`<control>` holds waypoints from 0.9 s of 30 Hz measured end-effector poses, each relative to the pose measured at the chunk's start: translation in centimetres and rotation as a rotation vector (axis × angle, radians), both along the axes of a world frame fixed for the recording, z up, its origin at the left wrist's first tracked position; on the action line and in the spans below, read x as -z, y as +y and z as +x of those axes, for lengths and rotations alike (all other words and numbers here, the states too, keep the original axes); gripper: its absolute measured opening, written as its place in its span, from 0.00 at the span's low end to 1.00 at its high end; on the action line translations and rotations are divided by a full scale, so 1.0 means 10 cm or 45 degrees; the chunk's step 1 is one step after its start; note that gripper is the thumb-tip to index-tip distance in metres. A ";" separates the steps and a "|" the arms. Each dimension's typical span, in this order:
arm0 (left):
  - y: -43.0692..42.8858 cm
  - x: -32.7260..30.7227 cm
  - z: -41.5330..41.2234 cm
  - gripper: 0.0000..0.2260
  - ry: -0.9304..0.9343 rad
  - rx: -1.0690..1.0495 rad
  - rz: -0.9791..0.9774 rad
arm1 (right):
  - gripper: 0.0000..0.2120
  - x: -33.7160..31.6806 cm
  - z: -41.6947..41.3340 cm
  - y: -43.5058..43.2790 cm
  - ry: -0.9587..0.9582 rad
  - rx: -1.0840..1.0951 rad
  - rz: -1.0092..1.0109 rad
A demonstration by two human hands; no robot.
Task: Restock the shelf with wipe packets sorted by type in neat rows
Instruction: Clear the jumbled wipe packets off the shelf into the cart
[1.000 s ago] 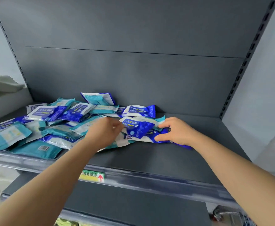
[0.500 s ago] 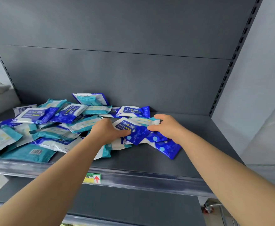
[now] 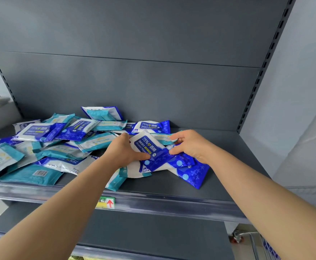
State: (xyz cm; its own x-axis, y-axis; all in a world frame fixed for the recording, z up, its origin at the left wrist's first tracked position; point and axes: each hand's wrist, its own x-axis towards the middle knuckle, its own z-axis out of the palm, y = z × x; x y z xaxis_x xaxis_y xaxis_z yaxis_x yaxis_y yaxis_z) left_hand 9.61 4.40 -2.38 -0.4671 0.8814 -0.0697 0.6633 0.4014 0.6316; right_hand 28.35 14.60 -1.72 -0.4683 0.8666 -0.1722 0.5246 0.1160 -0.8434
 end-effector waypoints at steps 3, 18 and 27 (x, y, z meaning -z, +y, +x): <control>-0.01 0.01 0.02 0.34 -0.153 -0.027 0.055 | 0.26 0.00 0.04 -0.03 0.064 0.002 0.034; 0.47 -0.01 0.12 0.41 -0.579 0.127 0.006 | 0.13 0.13 0.36 -0.03 0.120 0.166 0.227; 0.75 0.01 0.05 0.40 -0.721 0.206 -0.121 | 0.21 0.10 0.40 0.00 0.358 0.065 0.228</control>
State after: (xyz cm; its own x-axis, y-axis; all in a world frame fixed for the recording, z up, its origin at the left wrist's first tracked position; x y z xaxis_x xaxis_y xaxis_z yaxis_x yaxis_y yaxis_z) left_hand 10.13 11.93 -2.52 -0.1947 0.9161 -0.3504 0.2915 0.3952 0.8711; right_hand 32.34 14.63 -2.70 -0.4310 0.8950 0.1149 0.2831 0.2550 -0.9246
